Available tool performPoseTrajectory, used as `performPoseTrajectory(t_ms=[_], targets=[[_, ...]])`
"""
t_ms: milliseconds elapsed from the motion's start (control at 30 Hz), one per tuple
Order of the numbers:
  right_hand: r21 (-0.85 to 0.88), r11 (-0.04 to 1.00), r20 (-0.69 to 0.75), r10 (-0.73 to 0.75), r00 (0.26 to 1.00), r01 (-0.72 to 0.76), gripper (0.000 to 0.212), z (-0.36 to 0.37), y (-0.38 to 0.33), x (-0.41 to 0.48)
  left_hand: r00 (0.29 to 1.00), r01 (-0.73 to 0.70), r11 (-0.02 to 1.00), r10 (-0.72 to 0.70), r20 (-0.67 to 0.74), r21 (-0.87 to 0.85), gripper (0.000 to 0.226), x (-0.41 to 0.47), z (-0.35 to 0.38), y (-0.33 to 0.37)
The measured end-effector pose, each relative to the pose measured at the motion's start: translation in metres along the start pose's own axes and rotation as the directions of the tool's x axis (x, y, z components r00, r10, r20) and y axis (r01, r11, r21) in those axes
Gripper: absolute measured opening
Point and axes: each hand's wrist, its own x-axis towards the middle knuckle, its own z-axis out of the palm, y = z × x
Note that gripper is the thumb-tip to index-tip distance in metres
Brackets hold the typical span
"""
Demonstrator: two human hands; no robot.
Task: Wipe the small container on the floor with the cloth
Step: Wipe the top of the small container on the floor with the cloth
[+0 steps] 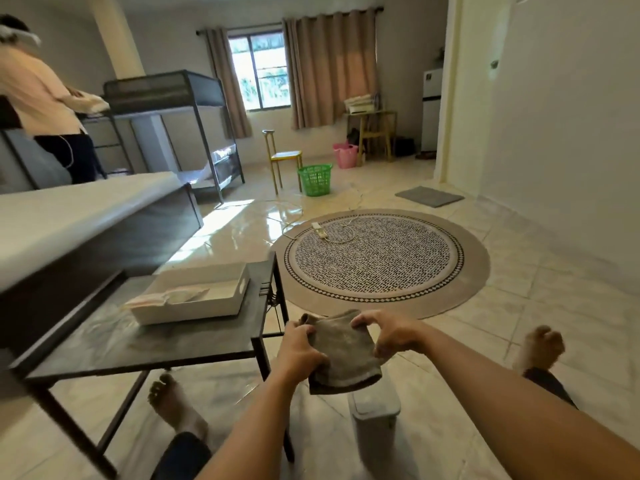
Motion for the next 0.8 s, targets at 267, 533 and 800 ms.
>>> performPoseTrajectory(t_ms=[267, 533, 800], targets=[[-0.062, 0.992, 0.021, 0.112, 0.993, -0.111, 0.081, 0.011, 0.072, 0.042, 0.997, 0.061, 0.998, -0.062, 0.043, 0.02, 0.072, 0.026, 0.059, -0.024], [-0.119, 0.98, 0.056, 0.168, 0.984, -0.16, 0.083, 0.02, 0.136, 0.099, 0.987, 0.113, 0.994, -0.111, 0.115, -0.012, 0.066, 0.079, 0.111, -0.066], [0.015, 0.963, 0.012, 0.269, 0.963, -0.269, 0.074, 0.033, 0.184, 0.131, 0.985, 0.13, 0.991, -0.126, 0.114, -0.025, 0.063, 0.096, 0.134, -0.104]])
